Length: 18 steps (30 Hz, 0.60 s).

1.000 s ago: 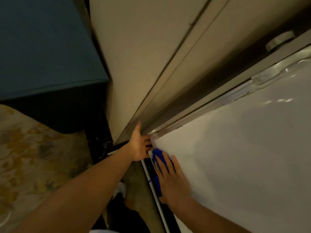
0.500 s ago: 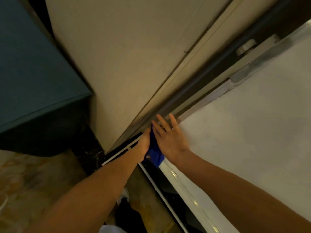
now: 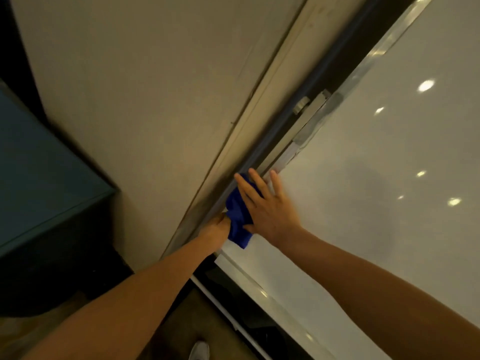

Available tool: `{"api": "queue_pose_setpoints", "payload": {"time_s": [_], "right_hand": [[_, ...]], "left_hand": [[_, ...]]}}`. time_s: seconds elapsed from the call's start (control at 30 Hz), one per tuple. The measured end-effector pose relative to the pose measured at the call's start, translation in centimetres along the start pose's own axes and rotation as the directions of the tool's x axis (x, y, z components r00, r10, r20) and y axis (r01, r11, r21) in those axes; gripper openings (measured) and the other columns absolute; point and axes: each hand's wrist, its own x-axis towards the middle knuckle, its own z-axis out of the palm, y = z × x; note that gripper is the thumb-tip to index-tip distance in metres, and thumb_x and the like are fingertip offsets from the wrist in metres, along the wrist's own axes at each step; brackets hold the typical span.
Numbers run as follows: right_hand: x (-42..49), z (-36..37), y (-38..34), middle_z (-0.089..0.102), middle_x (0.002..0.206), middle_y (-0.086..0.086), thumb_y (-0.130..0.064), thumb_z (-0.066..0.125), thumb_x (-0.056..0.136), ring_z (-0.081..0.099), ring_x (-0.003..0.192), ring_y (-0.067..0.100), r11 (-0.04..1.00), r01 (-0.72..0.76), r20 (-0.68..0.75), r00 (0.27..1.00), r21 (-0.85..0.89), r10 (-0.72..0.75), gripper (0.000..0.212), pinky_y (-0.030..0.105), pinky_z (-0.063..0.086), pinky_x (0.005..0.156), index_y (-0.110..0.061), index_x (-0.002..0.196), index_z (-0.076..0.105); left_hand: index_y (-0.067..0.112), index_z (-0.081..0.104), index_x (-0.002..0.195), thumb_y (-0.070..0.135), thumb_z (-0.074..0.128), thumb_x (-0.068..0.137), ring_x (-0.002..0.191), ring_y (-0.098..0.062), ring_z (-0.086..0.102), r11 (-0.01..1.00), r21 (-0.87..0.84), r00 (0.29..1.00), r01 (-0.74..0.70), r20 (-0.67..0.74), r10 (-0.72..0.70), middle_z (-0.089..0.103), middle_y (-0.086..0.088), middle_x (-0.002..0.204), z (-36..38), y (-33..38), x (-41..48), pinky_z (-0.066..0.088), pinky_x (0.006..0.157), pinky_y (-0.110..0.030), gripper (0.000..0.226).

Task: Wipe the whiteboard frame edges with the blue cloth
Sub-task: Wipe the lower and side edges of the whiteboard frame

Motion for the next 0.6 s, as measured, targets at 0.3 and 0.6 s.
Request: {"api": "queue_pose_setpoints", "payload": {"time_s": [0.3, 0.6], "right_hand": [[0.0, -1.9, 2.2, 0.001, 0.165, 0.007, -0.067, 0.059, 0.080, -0.008, 0.149, 0.035, 0.980, -0.055, -0.103, 0.992, 0.190, 0.076, 0.107, 0.056, -0.020, 0.113, -0.015, 0.157, 0.006], [1.1, -3.6, 6.5, -0.005, 0.166, 0.006, -0.077, 0.036, 0.085, -0.021, 0.146, 0.037, 0.980, -0.184, -0.079, 0.979, 0.069, 0.190, 0.096, 0.060, -0.029, 0.106, -0.016, 0.155, 0.014]], "left_hand": [[0.009, 0.042, 0.141, 0.037, 0.039, 0.102, 0.131, -0.028, 0.043, 0.999, 0.035, 0.998, -0.039, 0.044, 0.038, 0.044, -0.015, 0.147, -0.2, 0.7, -1.1, 0.032, 0.099, -0.030, 0.048], [0.017, 0.055, 0.108, 0.048, 0.030, 0.101, 0.113, -0.026, 0.053, 0.983, 0.181, 0.994, 0.029, 0.094, -0.047, 0.055, -0.015, 0.124, -0.5, 1.7, -0.5, 0.039, 0.102, -0.033, 0.040]]}}
